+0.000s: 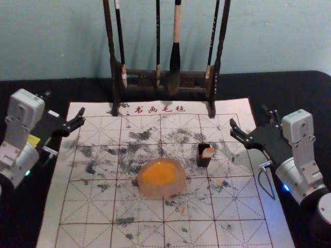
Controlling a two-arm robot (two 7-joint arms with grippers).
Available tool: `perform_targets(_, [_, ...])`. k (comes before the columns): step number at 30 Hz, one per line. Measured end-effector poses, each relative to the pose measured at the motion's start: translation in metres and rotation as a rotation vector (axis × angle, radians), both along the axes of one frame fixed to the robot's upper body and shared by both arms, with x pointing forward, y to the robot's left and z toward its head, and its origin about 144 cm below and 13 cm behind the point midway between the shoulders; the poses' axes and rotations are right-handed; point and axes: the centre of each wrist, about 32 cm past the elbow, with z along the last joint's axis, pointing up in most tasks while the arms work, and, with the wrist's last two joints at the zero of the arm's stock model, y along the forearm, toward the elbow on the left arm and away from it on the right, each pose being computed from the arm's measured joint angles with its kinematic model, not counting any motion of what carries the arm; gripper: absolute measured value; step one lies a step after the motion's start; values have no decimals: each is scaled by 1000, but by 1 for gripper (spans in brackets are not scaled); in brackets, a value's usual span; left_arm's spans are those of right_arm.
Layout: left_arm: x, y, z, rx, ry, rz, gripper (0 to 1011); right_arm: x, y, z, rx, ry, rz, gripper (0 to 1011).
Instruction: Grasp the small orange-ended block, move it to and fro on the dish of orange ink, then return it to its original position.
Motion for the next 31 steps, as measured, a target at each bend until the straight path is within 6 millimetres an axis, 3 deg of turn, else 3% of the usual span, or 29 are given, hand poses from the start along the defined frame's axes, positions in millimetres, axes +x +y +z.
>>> perform_targets(31, [0,0,0,0,0,0,1001,0,0,0,-2,-2,2,1000])
